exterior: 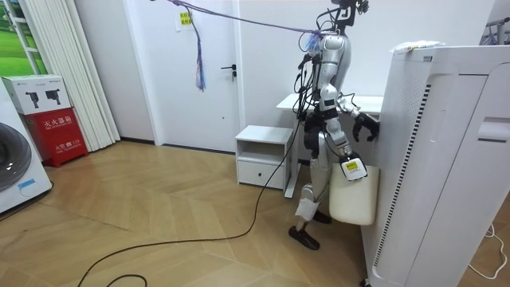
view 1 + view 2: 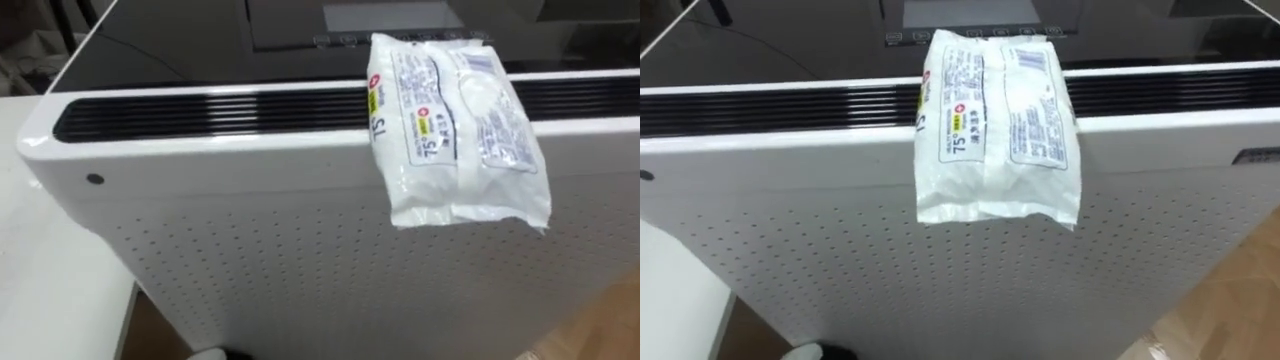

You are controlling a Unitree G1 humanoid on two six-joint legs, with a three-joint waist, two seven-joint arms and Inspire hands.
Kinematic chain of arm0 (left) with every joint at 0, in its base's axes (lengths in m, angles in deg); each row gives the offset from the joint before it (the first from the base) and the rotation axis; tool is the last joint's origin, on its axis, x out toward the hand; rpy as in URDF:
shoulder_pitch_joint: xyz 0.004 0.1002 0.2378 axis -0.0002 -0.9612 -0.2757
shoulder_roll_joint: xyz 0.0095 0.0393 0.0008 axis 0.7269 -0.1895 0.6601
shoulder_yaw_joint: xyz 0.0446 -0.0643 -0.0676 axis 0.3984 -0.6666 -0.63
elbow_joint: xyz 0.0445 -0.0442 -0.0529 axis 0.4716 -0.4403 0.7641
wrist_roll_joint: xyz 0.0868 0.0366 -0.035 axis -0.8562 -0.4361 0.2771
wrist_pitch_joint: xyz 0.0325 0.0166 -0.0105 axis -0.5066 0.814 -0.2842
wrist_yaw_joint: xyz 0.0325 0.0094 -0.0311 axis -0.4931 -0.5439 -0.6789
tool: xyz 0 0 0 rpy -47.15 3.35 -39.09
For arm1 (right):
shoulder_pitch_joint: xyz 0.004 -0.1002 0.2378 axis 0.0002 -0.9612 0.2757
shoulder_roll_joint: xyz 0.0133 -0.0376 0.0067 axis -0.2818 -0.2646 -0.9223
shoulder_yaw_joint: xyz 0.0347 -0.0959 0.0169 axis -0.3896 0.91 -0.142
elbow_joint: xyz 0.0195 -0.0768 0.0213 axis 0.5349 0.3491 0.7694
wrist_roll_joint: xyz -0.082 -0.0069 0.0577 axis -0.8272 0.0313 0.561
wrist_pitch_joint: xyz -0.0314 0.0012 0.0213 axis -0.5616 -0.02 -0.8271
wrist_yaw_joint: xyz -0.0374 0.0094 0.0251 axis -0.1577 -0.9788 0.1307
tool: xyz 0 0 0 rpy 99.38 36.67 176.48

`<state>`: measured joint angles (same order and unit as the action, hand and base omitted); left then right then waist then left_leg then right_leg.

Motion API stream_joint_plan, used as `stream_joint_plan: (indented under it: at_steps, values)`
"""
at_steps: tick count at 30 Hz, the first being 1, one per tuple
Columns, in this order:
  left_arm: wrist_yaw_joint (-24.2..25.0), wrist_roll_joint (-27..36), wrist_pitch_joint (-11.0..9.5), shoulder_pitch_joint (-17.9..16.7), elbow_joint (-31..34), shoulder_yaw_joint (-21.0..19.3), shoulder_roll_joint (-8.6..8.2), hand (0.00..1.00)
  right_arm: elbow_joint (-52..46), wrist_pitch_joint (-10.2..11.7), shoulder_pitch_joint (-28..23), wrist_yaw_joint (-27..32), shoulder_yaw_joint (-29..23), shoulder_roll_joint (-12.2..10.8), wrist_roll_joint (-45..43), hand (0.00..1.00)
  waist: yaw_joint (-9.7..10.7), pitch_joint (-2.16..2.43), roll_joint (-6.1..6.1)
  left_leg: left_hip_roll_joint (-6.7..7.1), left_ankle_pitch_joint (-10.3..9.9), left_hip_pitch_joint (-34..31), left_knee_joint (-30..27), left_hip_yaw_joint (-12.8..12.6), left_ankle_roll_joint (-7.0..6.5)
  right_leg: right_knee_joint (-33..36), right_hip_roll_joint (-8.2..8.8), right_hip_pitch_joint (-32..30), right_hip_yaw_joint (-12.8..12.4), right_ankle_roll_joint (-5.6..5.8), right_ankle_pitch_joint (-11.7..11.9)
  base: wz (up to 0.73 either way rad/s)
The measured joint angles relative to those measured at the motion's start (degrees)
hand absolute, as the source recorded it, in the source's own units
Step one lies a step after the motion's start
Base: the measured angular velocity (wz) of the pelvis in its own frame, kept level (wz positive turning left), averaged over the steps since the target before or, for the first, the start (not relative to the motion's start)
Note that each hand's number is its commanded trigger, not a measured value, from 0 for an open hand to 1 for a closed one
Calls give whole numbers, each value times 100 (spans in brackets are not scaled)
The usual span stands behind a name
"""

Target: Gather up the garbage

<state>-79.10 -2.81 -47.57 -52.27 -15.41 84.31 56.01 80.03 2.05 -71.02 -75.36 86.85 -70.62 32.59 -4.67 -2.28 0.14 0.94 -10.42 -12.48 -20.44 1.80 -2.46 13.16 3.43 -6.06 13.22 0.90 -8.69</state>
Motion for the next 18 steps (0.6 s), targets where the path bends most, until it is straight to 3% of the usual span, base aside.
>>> stream_joint_plan:
  at_steps: [2, 6, 11, 18]
  values:
    - [-220, -1, -141, 0, 41, -8, 9, 0, 5, 2, -9, 63, 0, 0, -1, 100, -9, 0, 0, -22, 26, -66, -35, 99, 43, -45, -36, 7, 105, -38, 10, 23]
    - [-298, -18, -173, -2, 271, -74, 59, 0, 10, 49, -42, 127, -8, 28, -4, 100, -69, 0, 0, -29, 67, -84, -36, 184, 102, -43, -71, 11, 131, -88, 16, 8]
    - [-298, -236, -174, -3, 765, -91, 398, 0, 0, 53, -43, 352, -7, 29, -1, 100, -137, 0, -2, -50, 110, -106, -51, 252, 171, -41, -144, 2, 133, -159, 32, 2]
    - [-341, -283, -239, -3, 1473, -182, 421, 0, -8, 82, -42, 646, 205, 78, 27, 100, -341, 1, -5, -100, 150, -193, -144, 382, 235, -29, -179, -4, 201, -184, 21, 10]
